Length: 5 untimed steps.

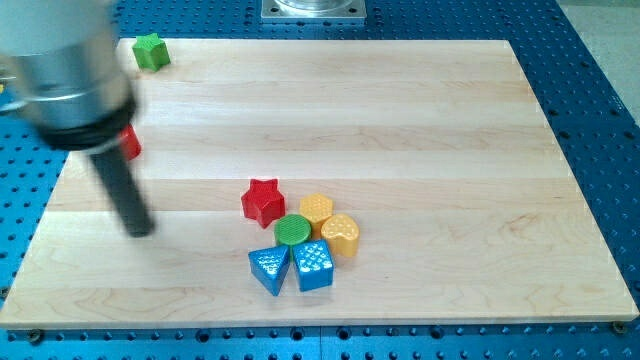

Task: Put the red circle diagonally bottom right to the green star

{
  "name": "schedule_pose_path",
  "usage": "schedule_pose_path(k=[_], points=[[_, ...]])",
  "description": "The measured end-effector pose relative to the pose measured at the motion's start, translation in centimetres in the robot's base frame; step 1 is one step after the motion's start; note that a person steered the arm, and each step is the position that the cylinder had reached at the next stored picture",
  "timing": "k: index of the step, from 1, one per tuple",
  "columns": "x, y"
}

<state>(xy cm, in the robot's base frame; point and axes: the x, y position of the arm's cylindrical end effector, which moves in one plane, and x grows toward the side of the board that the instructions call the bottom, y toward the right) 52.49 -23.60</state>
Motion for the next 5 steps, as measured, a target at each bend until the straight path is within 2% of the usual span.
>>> schedule_pose_path(k=[1, 3, 4, 5], points=[[-3.5, -6.8], [-10.6, -6.0], [-13.0, -2.0], [-8.6, 5.8]])
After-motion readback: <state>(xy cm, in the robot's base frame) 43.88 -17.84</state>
